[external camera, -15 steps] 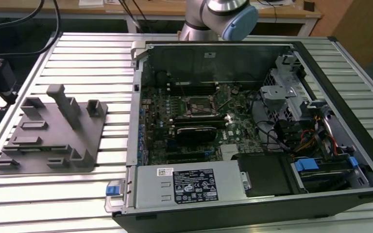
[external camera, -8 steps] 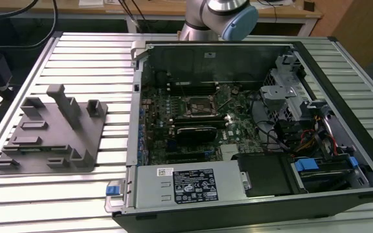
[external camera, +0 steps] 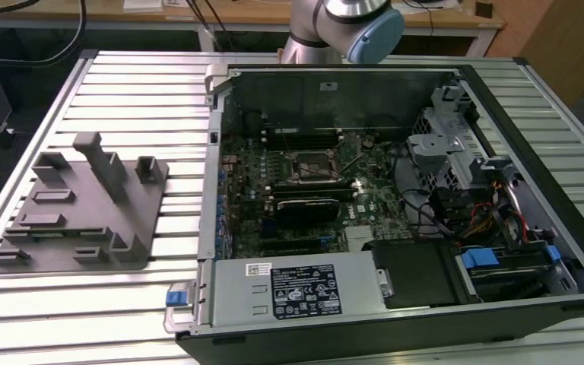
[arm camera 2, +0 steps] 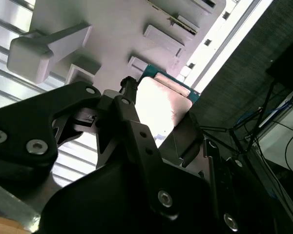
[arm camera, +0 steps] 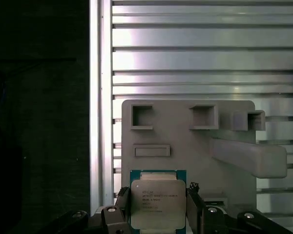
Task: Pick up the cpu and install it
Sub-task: 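Pick up the cpu and move it towards the insertion slot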
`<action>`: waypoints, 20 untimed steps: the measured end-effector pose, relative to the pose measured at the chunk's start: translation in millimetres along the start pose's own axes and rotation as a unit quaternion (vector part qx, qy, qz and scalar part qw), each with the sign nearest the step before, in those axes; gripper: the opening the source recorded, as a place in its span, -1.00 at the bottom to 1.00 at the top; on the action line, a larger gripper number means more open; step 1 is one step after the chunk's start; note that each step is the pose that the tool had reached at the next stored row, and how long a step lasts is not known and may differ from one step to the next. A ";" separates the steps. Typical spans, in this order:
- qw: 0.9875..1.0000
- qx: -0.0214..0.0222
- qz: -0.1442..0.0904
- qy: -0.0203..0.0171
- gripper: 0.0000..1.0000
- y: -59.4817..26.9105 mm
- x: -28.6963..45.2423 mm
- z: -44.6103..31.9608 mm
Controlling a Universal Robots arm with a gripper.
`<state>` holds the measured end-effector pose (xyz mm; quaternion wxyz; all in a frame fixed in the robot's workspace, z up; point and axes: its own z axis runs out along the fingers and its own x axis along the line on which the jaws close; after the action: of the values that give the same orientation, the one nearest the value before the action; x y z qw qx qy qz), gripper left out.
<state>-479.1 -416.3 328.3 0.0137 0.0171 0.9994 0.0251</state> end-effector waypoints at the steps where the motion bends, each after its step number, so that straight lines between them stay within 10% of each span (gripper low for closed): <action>1: 1.000 0.000 0.000 0.000 0.08 0.1 -0.1 -2.3; 20: 1.000 0.000 0.000 0.000 0.08 2.9 -1.5 -56.6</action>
<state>-479.1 -416.3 385.0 0.0140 0.0171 0.9994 0.0251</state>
